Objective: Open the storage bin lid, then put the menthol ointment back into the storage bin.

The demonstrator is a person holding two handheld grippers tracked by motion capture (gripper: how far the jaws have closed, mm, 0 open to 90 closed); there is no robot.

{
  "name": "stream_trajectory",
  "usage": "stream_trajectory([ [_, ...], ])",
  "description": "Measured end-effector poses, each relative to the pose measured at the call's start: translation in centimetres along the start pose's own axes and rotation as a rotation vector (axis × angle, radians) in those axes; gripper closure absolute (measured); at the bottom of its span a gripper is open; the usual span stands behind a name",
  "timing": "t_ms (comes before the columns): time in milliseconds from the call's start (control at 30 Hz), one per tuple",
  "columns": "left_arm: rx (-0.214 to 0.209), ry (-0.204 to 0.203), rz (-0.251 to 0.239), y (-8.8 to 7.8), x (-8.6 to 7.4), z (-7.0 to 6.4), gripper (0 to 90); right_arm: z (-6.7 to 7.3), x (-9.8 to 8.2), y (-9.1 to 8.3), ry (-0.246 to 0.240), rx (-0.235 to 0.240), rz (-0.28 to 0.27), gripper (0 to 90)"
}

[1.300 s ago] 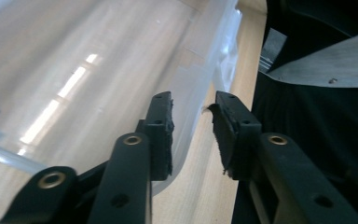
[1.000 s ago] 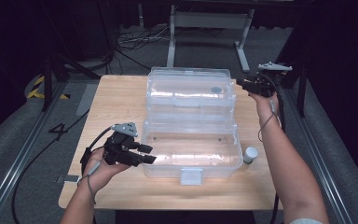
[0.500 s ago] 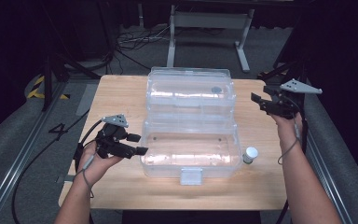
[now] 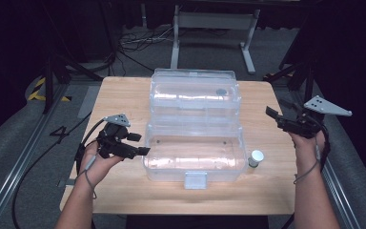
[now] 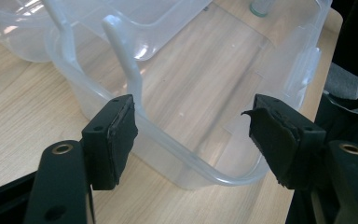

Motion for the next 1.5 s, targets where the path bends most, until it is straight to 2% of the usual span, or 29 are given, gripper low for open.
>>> stream_trajectory([
  [33, 0.004, -0.003, -0.001, -0.1, 0.0, 0.1, 32.1, -0.1, 0.0, -0.5, 0.026, 0.016, -0.007, 34.0],
  [167, 0.021, -0.018, -0.013, -0.4, -0.1, 0.6, 32.1, -0.5, -0.2, -1.1, 0.003, 0.002, 0.007, 33.6],
  [367, 0.041, -0.032, -0.025, -0.8, -0.3, 1.1, 32.1, -0.5, -0.1, -1.7, 0.006, 0.025, -0.002, 31.6],
  [400, 0.044, -0.032, -0.023, -0.9, -0.3, 1.1, 31.9, -0.3, -0.1, -1.9, 0.019, 0.052, 0.008, 31.6],
  [500, 0.048, -0.037, -0.016, -0.8, -0.4, 1.2, 31.6, 0.0, -0.5, -2.1, 0.023, 0.088, 0.049, 31.8],
  [567, 0.049, -0.032, -0.014, -0.7, -0.4, 1.3, 31.5, 0.1, -0.8, -2.3, 0.004, 0.092, 0.084, 32.9],
  [700, 0.054, -0.032, -0.008, -0.6, -0.5, 1.3, 31.3, 0.3, -1.1, -2.5, -0.002, 0.112, 0.111, 33.0],
  [800, 0.052, -0.028, -0.006, -0.6, -0.5, 1.3, 31.2, 0.4, -1.8, -2.5, 0.006, 0.128, 0.177, 28.6],
  [867, 0.053, -0.028, -0.004, -0.6, -0.6, 1.3, 31.1, 0.5, -1.9, -2.5, 0.001, 0.129, 0.191, 27.7],
  [1000, 0.048, -0.031, -0.003, -0.5, -0.7, 1.3, 31.1, 0.8, -2.4, -2.3, -0.043, 0.125, 0.241, 21.2],
  [1100, 0.047, -0.037, 0.0, -0.3, -0.8, 1.3, 31.1, 1.3, -2.9, -2.1, -0.08, 0.156, 0.281, 19.2],
  [1167, 0.047, -0.036, -0.001, -0.4, -0.8, 1.3, 31.0, 1.4, -3.0, -2.1, -0.084, 0.164, 0.289, 19.2],
  [1233, 0.047, -0.038, -0.002, -0.4, -0.7, 1.3, 31.1, 1.8, -3.5, -2.0, -0.092, 0.193, 0.325, 19.5],
  [1433, 0.046, -0.032, -0.005, -0.4, -0.6, 1.5, 31.1, 2.0, -4.4, -1.9, -0.103, 0.207, 0.368, 19.7],
  [1500, 0.026, -0.032, -0.009, -0.4, -0.5, 1.4, 35.9, 2.2, -4.7, -1.9, -0.114, 0.211, 0.385, 20.6],
])
Point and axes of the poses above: each handheld gripper's, and its own axes: y roughly forward along the jaws, x roughly out of its top, z roughly to its left, the point moved 9 cm from there along y, roughly forward along the jaws, and after that the axes turned 7 degrees about -z, right-handed, at the moved point
